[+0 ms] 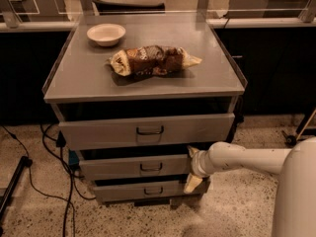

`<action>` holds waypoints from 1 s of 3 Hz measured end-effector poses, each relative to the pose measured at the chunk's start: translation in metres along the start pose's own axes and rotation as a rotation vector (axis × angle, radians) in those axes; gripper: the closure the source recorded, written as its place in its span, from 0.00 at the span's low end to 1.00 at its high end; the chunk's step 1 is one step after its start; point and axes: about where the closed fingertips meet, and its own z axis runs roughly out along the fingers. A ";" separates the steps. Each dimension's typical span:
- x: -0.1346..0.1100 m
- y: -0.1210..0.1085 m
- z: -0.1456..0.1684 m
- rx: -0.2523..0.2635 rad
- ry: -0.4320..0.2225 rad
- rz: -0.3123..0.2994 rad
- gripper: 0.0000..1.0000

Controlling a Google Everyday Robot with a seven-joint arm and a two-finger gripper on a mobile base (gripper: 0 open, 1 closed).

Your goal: Open middle drawer

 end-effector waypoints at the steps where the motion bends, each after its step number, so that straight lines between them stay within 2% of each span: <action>1: -0.001 -0.009 0.011 -0.005 0.005 -0.003 0.00; 2: -0.001 -0.017 0.034 -0.049 0.016 -0.006 0.00; 3: -0.001 -0.017 0.034 -0.050 0.016 -0.006 0.00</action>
Offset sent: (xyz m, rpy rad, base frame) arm 0.0375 0.0120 -0.0213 -0.0252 0.0254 0.0223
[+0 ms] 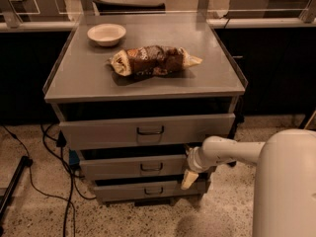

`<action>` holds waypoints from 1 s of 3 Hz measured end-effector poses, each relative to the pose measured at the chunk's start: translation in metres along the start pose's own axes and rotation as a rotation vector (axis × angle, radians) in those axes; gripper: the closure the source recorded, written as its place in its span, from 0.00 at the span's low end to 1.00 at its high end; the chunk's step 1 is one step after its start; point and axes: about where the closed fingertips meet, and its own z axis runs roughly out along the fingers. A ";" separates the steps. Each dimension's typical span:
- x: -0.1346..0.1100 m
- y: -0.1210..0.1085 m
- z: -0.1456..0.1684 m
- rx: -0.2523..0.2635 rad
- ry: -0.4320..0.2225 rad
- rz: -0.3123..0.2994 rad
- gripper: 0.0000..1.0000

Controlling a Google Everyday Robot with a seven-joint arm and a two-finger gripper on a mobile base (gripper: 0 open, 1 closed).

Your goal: Open middle drawer

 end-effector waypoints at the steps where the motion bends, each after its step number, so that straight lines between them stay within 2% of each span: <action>1: -0.004 0.005 0.000 -0.024 -0.002 -0.002 0.00; 3: -0.002 0.022 -0.002 -0.109 0.017 0.045 0.00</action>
Offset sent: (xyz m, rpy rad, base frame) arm -0.0202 0.0036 0.0035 -0.0058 0.1167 0.0094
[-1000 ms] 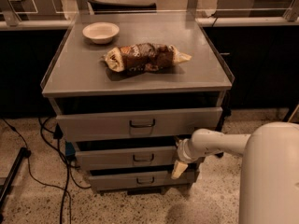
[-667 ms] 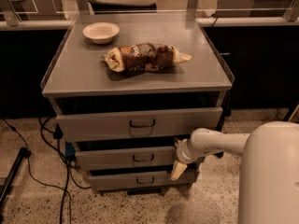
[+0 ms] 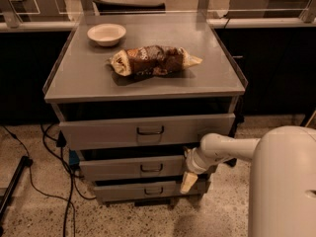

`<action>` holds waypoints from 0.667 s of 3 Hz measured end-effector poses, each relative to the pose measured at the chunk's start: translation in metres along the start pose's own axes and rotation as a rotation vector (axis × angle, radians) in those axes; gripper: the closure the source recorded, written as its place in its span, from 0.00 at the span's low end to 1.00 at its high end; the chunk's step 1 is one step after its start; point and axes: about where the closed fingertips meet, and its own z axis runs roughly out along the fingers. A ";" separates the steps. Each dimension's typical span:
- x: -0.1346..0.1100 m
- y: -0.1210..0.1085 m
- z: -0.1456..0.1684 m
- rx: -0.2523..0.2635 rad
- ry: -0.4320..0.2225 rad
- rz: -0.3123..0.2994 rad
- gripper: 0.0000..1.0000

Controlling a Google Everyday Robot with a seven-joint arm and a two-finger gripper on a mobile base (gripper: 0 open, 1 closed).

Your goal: Open middle drawer

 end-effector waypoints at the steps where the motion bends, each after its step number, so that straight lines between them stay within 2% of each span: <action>1: 0.002 0.008 0.000 -0.035 0.004 0.022 0.00; 2: 0.001 0.008 -0.002 -0.035 0.004 0.022 0.00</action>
Offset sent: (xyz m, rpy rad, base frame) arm -0.0327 -0.0085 -0.0054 0.0112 0.1402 -0.0225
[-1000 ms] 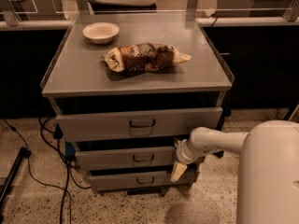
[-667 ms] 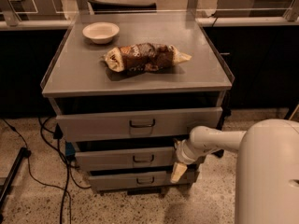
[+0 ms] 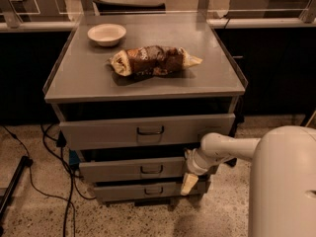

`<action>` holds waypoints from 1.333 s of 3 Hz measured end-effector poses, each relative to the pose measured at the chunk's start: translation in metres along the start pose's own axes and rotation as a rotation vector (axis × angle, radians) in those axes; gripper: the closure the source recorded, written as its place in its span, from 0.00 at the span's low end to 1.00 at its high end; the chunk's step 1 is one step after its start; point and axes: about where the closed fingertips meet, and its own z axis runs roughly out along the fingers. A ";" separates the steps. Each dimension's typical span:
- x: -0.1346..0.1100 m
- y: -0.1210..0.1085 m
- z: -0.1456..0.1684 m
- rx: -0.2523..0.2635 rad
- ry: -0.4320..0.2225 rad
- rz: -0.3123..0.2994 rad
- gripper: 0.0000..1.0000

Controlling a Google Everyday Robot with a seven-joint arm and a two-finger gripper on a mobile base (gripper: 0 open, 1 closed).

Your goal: Open middle drawer

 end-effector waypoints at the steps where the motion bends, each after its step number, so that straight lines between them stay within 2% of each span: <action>1: 0.005 0.016 -0.005 -0.046 0.007 0.023 0.00; 2: 0.004 0.018 -0.009 -0.056 0.009 0.025 0.00; 4: 0.016 0.079 -0.040 -0.288 0.051 0.062 0.00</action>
Offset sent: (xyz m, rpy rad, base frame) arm -0.0632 -0.0181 0.0159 -0.0138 0.1895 0.0130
